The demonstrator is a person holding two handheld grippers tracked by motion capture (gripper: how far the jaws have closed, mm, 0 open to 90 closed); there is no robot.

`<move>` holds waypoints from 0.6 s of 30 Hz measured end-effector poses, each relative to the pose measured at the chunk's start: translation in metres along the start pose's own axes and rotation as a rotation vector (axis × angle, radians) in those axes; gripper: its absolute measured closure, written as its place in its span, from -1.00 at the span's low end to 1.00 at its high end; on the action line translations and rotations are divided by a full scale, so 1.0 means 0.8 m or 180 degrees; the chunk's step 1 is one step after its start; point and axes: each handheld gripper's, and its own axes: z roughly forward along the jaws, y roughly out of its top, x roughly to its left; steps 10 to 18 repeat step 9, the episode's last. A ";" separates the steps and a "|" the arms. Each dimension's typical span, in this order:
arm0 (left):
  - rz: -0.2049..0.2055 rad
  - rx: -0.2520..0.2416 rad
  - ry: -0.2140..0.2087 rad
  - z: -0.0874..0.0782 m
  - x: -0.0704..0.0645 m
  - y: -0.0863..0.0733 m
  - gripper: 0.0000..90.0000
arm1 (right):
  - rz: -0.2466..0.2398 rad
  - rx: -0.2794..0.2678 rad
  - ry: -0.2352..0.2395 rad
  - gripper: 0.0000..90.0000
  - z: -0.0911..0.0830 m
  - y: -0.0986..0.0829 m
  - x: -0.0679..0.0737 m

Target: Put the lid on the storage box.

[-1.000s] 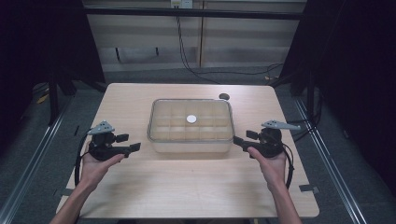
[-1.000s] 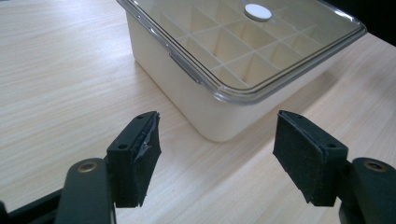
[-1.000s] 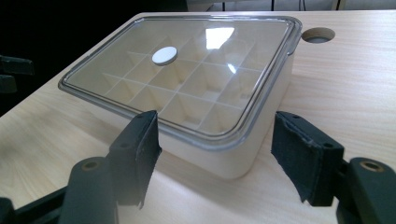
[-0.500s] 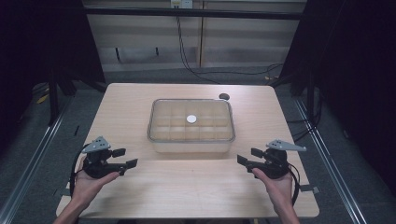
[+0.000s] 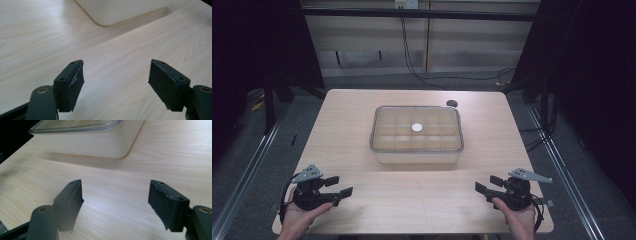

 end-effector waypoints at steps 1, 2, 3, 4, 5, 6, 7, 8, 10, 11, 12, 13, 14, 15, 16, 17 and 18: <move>-0.0015 -0.0002 -0.0007 0.001 0.001 -0.004 -0.38 | 0.0009 0.0000 -0.0006 -0.40 -0.002 -0.003 0.000; -0.0025 0.0020 -0.0004 0.002 0.001 -0.006 -0.38 | 0.0012 0.0005 -0.0009 -0.40 -0.004 -0.005 -0.001; -0.0043 0.0078 0.0002 0.003 0.002 -0.009 -0.38 | 0.0004 0.0001 -0.0031 -0.40 -0.005 -0.007 -0.001; -0.0049 0.0102 0.0008 0.004 0.001 -0.011 -0.38 | 0.0011 -0.0017 -0.0046 -0.41 -0.006 -0.009 -0.002; -0.0015 0.0111 0.0018 0.005 0.000 -0.011 -0.38 | 0.0001 -0.0013 -0.0064 -0.41 -0.006 -0.012 -0.003; 0.0031 0.0149 0.0025 0.006 -0.001 -0.012 -0.38 | 0.0016 0.0000 -0.0072 -0.41 -0.005 -0.014 -0.003; 0.0063 0.0199 0.0028 0.007 -0.002 -0.012 -0.38 | 0.0040 0.0013 -0.0072 -0.41 -0.004 -0.017 -0.003; 0.0050 0.0220 -0.0004 0.008 -0.001 -0.011 -0.38 | 0.0060 0.0030 -0.0072 -0.41 -0.003 -0.018 -0.003; 0.0050 0.0220 -0.0004 0.008 -0.001 -0.011 -0.38 | 0.0072 0.0036 -0.0062 -0.42 -0.001 -0.020 -0.004; 0.0050 0.0220 -0.0004 0.008 -0.001 -0.011 -0.38 | 0.0072 0.0036 -0.0062 -0.42 -0.001 -0.020 -0.004; 0.0050 0.0220 -0.0004 0.008 -0.001 -0.011 -0.38 | 0.0072 0.0036 -0.0062 -0.42 -0.001 -0.020 -0.004; 0.0050 0.0220 -0.0004 0.008 -0.001 -0.011 -0.38 | 0.0072 0.0036 -0.0062 -0.42 -0.001 -0.020 -0.004; 0.0050 0.0220 -0.0004 0.008 -0.001 -0.011 -0.38 | 0.0072 0.0036 -0.0062 -0.42 -0.001 -0.020 -0.004; 0.0050 0.0220 -0.0004 0.008 -0.001 -0.011 -0.38 | 0.0072 0.0036 -0.0062 -0.42 -0.001 -0.020 -0.004; 0.0050 0.0220 -0.0004 0.008 -0.001 -0.011 -0.38 | 0.0072 0.0036 -0.0062 -0.42 -0.001 -0.020 -0.004; 0.0050 0.0220 -0.0004 0.008 -0.001 -0.011 -0.38 | 0.0072 0.0036 -0.0062 -0.42 -0.001 -0.020 -0.004; 0.0050 0.0220 -0.0004 0.008 -0.001 -0.011 -0.38 | 0.0072 0.0036 -0.0062 -0.42 -0.001 -0.020 -0.004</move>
